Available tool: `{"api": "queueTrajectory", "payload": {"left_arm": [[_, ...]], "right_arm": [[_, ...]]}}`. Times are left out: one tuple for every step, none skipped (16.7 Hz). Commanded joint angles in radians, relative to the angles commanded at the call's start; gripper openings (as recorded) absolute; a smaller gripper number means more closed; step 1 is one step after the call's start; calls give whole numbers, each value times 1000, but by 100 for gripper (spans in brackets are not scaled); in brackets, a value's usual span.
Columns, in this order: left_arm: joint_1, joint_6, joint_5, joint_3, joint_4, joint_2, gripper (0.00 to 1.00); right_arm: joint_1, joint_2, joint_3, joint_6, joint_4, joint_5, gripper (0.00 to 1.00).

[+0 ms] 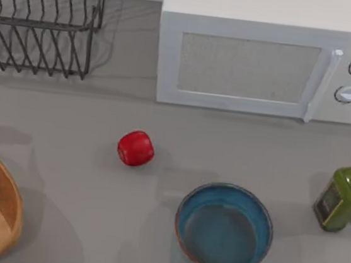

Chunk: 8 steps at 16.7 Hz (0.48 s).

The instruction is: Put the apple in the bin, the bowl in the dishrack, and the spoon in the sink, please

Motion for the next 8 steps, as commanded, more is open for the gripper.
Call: {"api": "queueTrajectory", "payload": {"left_arm": [[0, 0, 0, 0, 0, 0, 100], [0, 0, 0, 0, 0, 0, 100], [-3, 3, 0, 10, -7, 10, 100], [-9, 8, 1, 30, -22, 30, 100], [-18, 17, 2, 60, -43, 62, 100], [-29, 27, 3, 100, -71, 103, 100], [-43, 41, 5, 149, -105, 156, 100], [-59, 56, 7, 206, -145, 218, 100]], "right_arm": [[0, 0, 0, 0, 0, 0, 100], [0, 0, 0, 0, 0, 0, 100], [0, 0, 0, 0, 0, 0, 100], [0, 0, 0, 0, 0, 0, 100], [0, 0, 0, 0, 0, 0, 100], [0, 0, 0, 0, 0, 0, 100], [0, 0, 0, 0, 0, 0, 100], [0, 0, 0, 0, 0, 0, 100]]}}
